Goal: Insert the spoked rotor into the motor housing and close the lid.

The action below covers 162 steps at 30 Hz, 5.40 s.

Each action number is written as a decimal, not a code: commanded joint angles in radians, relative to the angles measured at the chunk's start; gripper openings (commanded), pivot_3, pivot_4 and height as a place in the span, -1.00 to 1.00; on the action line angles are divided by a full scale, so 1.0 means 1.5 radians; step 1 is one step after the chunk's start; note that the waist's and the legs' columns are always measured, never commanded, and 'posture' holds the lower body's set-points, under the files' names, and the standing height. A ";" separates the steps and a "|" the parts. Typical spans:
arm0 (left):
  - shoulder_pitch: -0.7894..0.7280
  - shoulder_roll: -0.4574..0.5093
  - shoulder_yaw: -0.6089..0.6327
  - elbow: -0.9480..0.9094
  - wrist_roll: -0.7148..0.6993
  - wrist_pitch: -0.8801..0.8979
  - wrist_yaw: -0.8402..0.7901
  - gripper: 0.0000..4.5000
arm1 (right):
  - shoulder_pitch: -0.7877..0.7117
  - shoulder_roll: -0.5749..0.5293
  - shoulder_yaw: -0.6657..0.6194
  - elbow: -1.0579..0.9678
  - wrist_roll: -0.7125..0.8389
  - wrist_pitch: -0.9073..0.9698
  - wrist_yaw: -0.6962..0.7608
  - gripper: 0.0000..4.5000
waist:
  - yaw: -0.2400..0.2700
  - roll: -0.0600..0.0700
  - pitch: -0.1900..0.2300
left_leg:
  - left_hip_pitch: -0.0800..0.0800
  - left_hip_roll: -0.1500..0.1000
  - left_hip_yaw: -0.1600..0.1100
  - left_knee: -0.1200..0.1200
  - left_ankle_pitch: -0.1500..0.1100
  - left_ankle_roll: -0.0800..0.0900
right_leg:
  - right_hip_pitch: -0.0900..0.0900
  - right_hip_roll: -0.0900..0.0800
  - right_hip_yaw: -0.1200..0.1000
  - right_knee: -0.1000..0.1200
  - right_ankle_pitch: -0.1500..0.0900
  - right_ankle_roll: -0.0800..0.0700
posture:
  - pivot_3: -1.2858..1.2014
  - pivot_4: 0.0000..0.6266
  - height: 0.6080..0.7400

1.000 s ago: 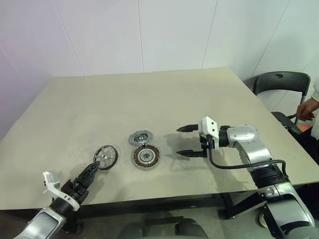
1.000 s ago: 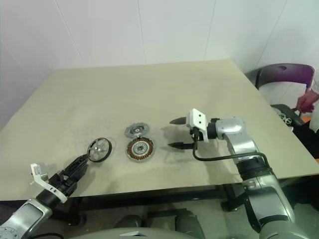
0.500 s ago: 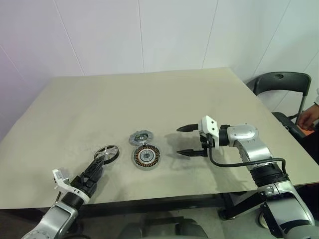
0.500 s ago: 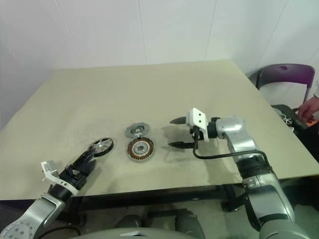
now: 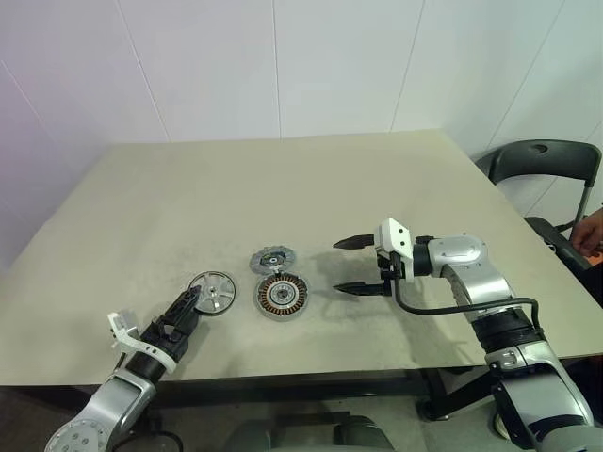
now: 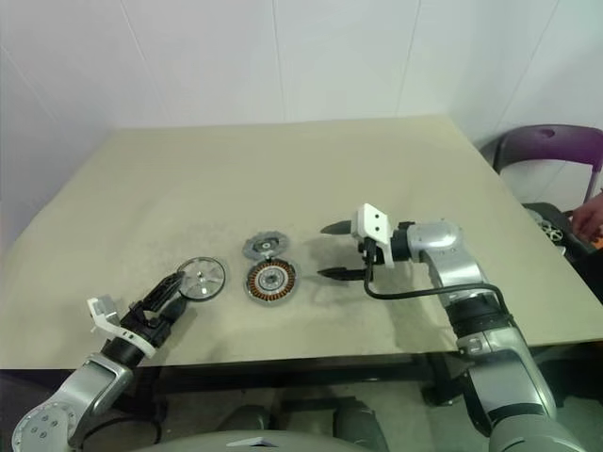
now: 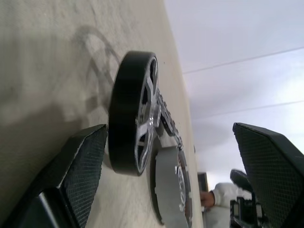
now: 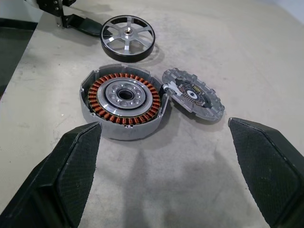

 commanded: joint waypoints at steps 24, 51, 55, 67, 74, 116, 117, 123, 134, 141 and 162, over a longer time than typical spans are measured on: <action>0.004 0.037 -0.031 -0.121 -0.080 0.034 -0.040 -0.85 | -0.021 0.016 -0.013 0.009 -0.001 -0.004 -0.022 1.00 | -0.001 -0.001 0.001 | -0.002 0.000 0.001 0.000 0.000 0.000 | -0.002 0.000 0.000 -0.001 0.000 0.000 | 0.03 -1.00 1.00; -0.178 0.084 -0.181 -0.003 -0.081 0.114 -0.022 -0.85 | -0.008 0.002 -0.023 -0.025 0.000 0.014 -0.043 1.00 | -0.001 -0.001 0.001 | -0.003 0.000 0.000 0.000 0.000 0.000 | -0.002 0.000 0.000 -0.001 0.000 0.000 | 0.03 -1.00 1.00; -0.175 0.078 -0.179 -0.007 -0.084 0.111 -0.007 -0.85 | -0.007 0.002 -0.022 -0.028 0.000 0.015 -0.047 1.00 | -0.001 -0.001 0.001 | -0.003 0.000 0.000 0.000 0.000 0.000 | -0.002 0.000 0.000 -0.001 0.000 0.000 | 0.03 -1.00 1.00; -0.137 0.083 -0.181 -0.038 -0.091 0.113 0.032 -0.30 | -0.004 0.003 -0.020 -0.025 -0.001 0.011 -0.052 1.00 | -0.001 -0.001 0.001 | -0.003 0.000 0.000 0.000 0.000 0.000 | -0.002 0.000 0.000 -0.001 0.000 0.000 | 0.03 -1.00 1.00; -0.105 0.091 -0.172 -0.078 -0.109 0.107 0.044 0.76 | -0.001 0.008 -0.018 -0.030 0.000 0.014 -0.055 1.00 | -0.001 -0.001 0.001 | -0.003 0.000 0.000 0.000 0.000 0.000 | -0.002 0.000 0.001 -0.001 0.000 0.000 | 0.03 -1.00 1.00; 0.060 0.296 -0.014 -0.210 0.516 -0.268 -0.372 1.00 | -0.060 0.206 0.147 0.169 -0.127 0.010 -0.099 -0.98 | -0.006 -0.001 0.001 | -0.001 0.000 0.001 -0.003 0.000 0.000 | -0.002 0.000 0.000 -0.002 0.000 0.000 | 0.03 -1.00 1.00; 0.062 0.293 -0.014 -0.212 0.518 -0.267 -0.372 1.00 | -0.064 0.211 0.140 0.166 -0.119 0.013 -0.099 -0.98 | -0.006 -0.001 0.001 | 0.000 0.001 0.001 -0.003 0.000 0.000 | -0.001 0.000 0.000 -0.002 0.000 0.000 | 0.03 -1.00 1.00; 0.070 0.282 -0.018 -0.220 0.529 -0.270 -0.379 1.00 | -0.113 0.177 0.115 0.090 -0.080 0.062 -0.026 -0.98 | -0.006 0.000 0.001 | 0.001 0.001 0.001 -0.002 0.000 0.000 | 0.000 0.001 0.000 0.000 0.000 0.000 | 0.03 -1.00 1.00; 0.065 0.259 -0.041 -0.220 0.529 -0.261 -0.403 1.00 | -0.272 0.120 0.207 0.180 -0.199 -0.145 0.095 -0.30 | -0.007 0.000 0.002 | -0.003 0.001 0.001 -0.003 0.000 0.000 | -0.005 0.001 0.000 0.000 0.000 0.000 | 0.03 -1.00 1.00; 0.068 0.252 -0.038 -0.215 0.545 -0.271 -0.413 1.00 | -0.332 0.126 0.237 0.265 -0.228 -0.290 0.171 0.75 | -0.007 0.000 0.002 | -0.003 0.001 0.000 -0.003 0.000 0.000 | -0.004 0.000 0.000 0.000 0.000 0.000 | 0.03 -1.00 1.00; 0.073 0.229 -0.042 -0.231 0.570 -0.278 -0.414 1.00 | -0.431 0.170 0.352 0.495 -0.520 -0.689 -0.131 0.99 | -0.023 0.000 0.002 | -0.002 0.001 -0.001 -0.003 0.000 0.000 | -0.004 0.000 0.000 0.001 0.000 -0.001 | 0.03 -1.00 1.00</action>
